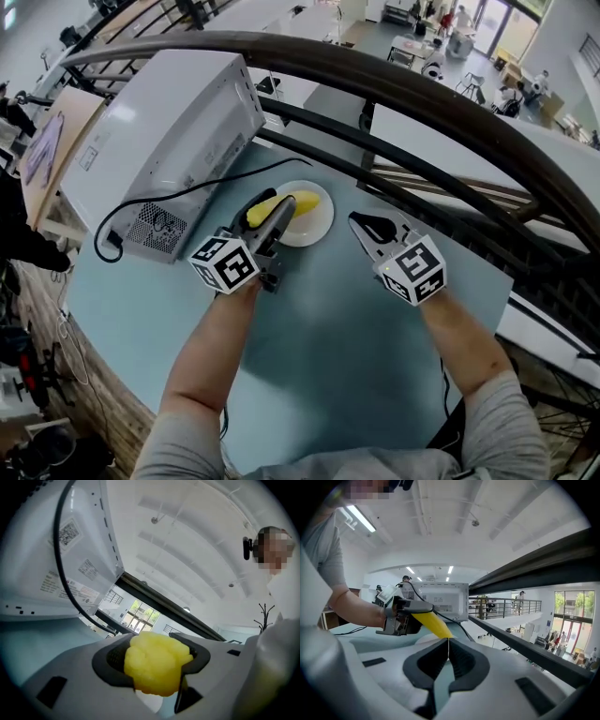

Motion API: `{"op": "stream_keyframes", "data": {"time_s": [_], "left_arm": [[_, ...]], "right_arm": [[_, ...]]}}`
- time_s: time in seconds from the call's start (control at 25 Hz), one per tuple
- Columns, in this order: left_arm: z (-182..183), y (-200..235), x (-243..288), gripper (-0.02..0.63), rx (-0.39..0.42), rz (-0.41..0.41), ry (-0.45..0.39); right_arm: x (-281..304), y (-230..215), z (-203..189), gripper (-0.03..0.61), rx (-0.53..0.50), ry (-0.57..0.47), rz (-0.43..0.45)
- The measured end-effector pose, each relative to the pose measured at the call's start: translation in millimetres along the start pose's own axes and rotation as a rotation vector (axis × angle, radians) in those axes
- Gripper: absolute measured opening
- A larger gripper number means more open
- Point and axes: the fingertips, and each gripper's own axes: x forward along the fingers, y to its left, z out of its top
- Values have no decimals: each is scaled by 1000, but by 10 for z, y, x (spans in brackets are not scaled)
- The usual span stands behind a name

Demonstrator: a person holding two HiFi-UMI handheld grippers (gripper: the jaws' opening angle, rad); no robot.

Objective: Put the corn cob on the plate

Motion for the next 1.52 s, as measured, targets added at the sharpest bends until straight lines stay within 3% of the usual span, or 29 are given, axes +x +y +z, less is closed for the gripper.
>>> {"op": "stream_keyframes", "data": {"time_s": [0.16, 0.4, 0.96, 1.16, 1.24, 1.52], "left_arm": [[-57, 30, 90, 250, 81, 19, 34], [-154, 109, 147, 250, 139, 51, 72], [-374, 124, 115, 252, 360, 51, 231], [-634, 239, 67, 252, 501, 131, 424], [-697, 254, 51, 255, 548, 151, 460], [-694, 263, 60, 255, 539, 159, 456]], "right_arm": [[17, 39, -32, 18, -14, 4, 13], [29, 80, -45, 18, -21, 1, 22], [38, 125, -60, 18, -32, 10, 34], [25, 134, -67, 18, -36, 14, 35], [23, 139, -70, 18, -37, 14, 35], [29, 167, -69, 18, -42, 15, 40]]}}
